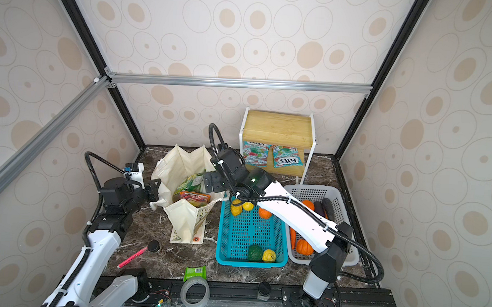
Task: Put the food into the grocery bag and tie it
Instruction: 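Raise the right gripper out of the tote and move it over the white basket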
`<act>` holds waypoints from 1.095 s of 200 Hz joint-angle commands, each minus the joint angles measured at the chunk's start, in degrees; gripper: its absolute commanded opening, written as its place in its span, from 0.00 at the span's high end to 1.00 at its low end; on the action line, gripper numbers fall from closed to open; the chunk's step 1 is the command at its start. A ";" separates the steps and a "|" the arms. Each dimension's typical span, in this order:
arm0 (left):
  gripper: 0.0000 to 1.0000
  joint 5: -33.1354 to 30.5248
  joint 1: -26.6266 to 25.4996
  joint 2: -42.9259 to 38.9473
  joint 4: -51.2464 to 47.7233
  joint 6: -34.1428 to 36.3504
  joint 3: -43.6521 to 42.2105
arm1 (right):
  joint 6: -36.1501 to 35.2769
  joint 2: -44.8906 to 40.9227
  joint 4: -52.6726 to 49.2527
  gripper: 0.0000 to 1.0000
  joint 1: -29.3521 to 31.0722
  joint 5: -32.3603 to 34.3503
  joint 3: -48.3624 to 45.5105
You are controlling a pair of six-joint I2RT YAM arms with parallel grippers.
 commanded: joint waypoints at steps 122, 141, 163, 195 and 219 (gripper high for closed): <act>1.00 2.80 0.24 3.16 -5.82 -2.18 19.40 | 2.34 1.00 9.05 1.00 1.78 -2.86 5.74; 1.00 2.58 0.15 4.32 -5.18 -1.87 17.16 | 3.36 1.54 7.53 1.00 0.60 -2.51 5.31; 1.00 3.94 0.24 4.50 0.10 -3.74 11.82 | 3.74 1.14 8.65 1.00 -0.36 -2.64 3.07; 1.00 2.40 0.21 5.86 1.84 -3.02 7.72 | 4.44 0.81 8.27 1.00 -1.31 -1.74 0.18; 1.00 1.21 0.25 5.96 2.79 -1.64 5.23 | 4.72 -0.36 6.97 0.71 -1.63 0.65 -1.35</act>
